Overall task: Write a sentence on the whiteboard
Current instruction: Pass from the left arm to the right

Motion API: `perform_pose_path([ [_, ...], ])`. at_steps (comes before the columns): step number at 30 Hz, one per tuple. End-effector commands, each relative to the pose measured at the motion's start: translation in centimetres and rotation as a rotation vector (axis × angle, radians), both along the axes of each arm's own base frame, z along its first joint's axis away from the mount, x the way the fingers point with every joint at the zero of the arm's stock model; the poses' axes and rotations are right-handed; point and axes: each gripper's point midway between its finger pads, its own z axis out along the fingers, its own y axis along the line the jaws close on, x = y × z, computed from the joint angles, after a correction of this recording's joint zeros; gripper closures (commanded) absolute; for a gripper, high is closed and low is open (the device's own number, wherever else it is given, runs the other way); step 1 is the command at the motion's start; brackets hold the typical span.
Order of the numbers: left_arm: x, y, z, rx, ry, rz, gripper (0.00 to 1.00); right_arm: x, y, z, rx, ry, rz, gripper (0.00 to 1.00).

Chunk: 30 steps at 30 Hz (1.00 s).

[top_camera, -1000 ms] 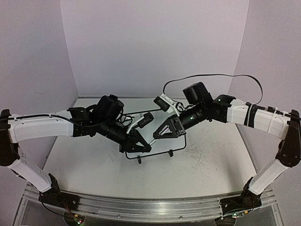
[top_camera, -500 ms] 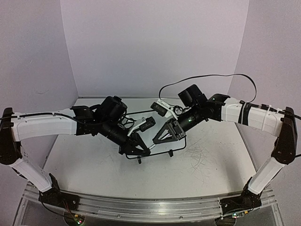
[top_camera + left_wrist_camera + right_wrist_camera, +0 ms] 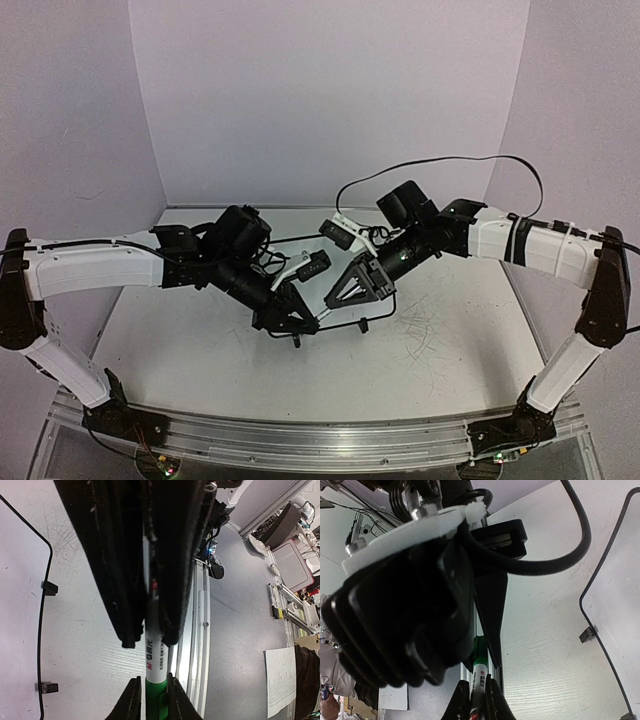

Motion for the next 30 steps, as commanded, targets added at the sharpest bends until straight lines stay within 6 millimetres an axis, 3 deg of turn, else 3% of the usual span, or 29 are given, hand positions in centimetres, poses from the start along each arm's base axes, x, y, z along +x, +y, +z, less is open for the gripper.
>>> perform_pose_path([
  [1, 0.35, 0.10, 2.06, -0.039, -0.047, 0.015, 0.80, -0.51, 0.05, 1.23, 0.027, -0.025, 0.025, 1.00],
  [7, 0.01, 0.27, 1.92, -0.040, -0.035, 0.005, 0.80, -0.36, -0.08, 1.55, 0.024, -0.043, 0.009, 1.00],
  [9, -0.01, 0.19, 2.05, -0.043, -0.034, 0.002, 0.86, -0.36, -0.11, 1.78, 0.029, -0.049, 0.009, 0.99],
  [13, 0.37, 0.24, 2.21, -0.042, -0.058, 0.016, 1.00, -0.36, -0.26, 1.66, 0.025, -0.062, 0.006, 0.82],
  [19, 0.26, 0.23, 2.51, -0.050, -0.060, 0.010, 1.00, -0.69, -0.43, 1.20, 0.022, -0.051, 0.018, 0.74],
  [27, 0.11, 0.33, 2.12, -0.036, -0.048, 0.005, 1.00, -0.71, -0.30, 1.12, 0.025, -0.043, 0.026, 0.98],
  [30, 0.59, 0.53, 2.03, -0.023, -0.063, 0.036, 0.96, -0.63, -0.35, 1.13, 0.022, -0.052, 0.021, 1.00],
])
